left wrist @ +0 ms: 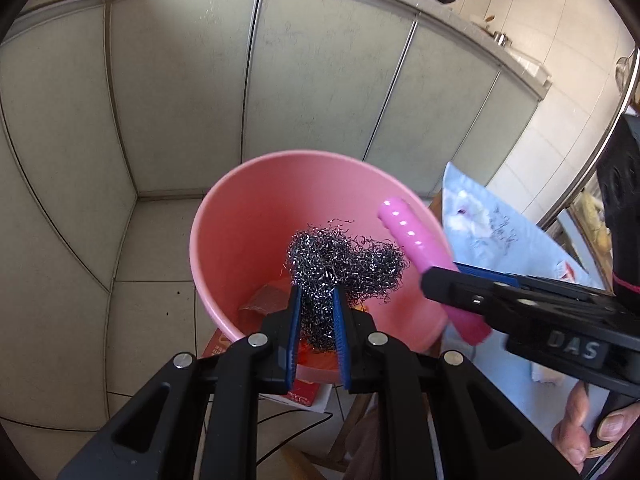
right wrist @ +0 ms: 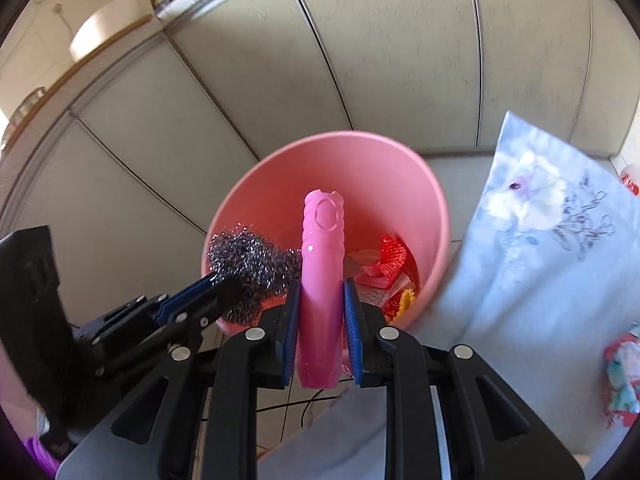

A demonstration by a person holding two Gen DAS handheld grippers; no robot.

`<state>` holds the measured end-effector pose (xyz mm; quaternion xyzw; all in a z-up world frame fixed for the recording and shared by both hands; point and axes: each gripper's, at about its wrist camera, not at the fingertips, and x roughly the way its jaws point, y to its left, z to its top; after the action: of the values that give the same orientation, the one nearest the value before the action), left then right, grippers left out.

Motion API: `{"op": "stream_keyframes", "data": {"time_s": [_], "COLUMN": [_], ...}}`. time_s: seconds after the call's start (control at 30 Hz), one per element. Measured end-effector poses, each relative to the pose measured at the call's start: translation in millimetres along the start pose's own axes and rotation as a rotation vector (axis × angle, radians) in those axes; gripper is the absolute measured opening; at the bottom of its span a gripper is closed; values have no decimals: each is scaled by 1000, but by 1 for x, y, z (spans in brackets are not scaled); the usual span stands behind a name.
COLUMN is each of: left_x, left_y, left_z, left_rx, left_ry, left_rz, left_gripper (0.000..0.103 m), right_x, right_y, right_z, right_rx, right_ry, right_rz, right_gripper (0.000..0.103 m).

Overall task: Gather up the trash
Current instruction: 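Carry the steel wool and pink tube over the pink bucket and open both tools, then move both open tools away from the bucket back toward the table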

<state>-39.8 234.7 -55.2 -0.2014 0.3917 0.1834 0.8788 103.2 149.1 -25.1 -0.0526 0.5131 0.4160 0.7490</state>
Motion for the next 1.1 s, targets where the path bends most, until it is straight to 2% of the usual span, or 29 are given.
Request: {"op": "stream_keyframes", "data": {"time_s": [0.27, 0.47, 0.63, 1.1], "left_x": [20, 23, 17, -9], "left_y": [6, 11, 16, 1], "left_z": [2, -1, 0, 1], "left_rx": [-18, -54, -87, -76], "left_ry": [61, 72, 65, 29], "left_rz": [49, 51, 44, -3], "left_gripper": [18, 22, 27, 28], "right_x": [31, 37, 32, -20], "right_y": [1, 1, -2, -6], "right_z": [0, 1, 2, -26], "right_rx": [19, 18, 14, -6], "right_ry": [56, 61, 55, -40], "right_rz": [-5, -11, -18, -34], "right_gripper": [22, 22, 22, 23]}}
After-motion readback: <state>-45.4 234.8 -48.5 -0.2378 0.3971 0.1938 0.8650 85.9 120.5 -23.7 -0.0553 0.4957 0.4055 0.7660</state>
